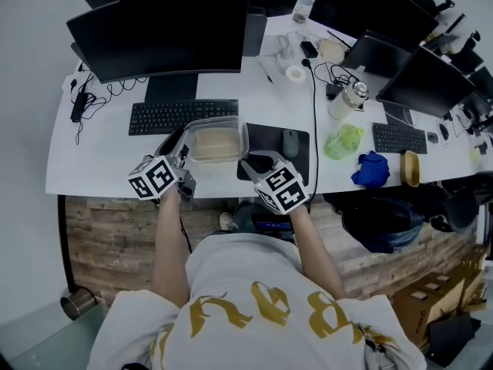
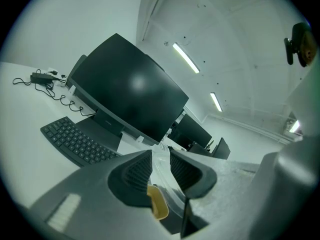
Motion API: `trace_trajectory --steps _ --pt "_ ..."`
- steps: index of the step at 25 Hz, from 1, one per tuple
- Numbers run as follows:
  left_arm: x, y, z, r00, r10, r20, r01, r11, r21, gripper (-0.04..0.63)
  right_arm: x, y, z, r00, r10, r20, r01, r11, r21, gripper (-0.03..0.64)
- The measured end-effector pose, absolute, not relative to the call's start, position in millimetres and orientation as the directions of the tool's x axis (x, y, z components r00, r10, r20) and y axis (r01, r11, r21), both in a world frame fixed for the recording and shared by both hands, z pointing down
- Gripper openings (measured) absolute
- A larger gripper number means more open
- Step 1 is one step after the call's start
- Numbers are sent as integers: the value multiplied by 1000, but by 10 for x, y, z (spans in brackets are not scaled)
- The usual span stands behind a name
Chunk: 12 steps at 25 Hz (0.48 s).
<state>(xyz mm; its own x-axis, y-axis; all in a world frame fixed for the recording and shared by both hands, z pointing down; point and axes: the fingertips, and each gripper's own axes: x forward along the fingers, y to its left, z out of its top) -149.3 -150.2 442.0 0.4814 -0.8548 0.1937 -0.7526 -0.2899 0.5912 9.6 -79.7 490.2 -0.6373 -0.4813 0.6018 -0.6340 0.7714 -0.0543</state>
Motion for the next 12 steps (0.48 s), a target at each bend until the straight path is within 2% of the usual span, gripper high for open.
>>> trace_trajectory --steps 12 --pt "-1397 -1524 4473 489 -846 213 -755 -288 589 97 177 -798 4932 -645 -472 602 -643 760 -93 72"
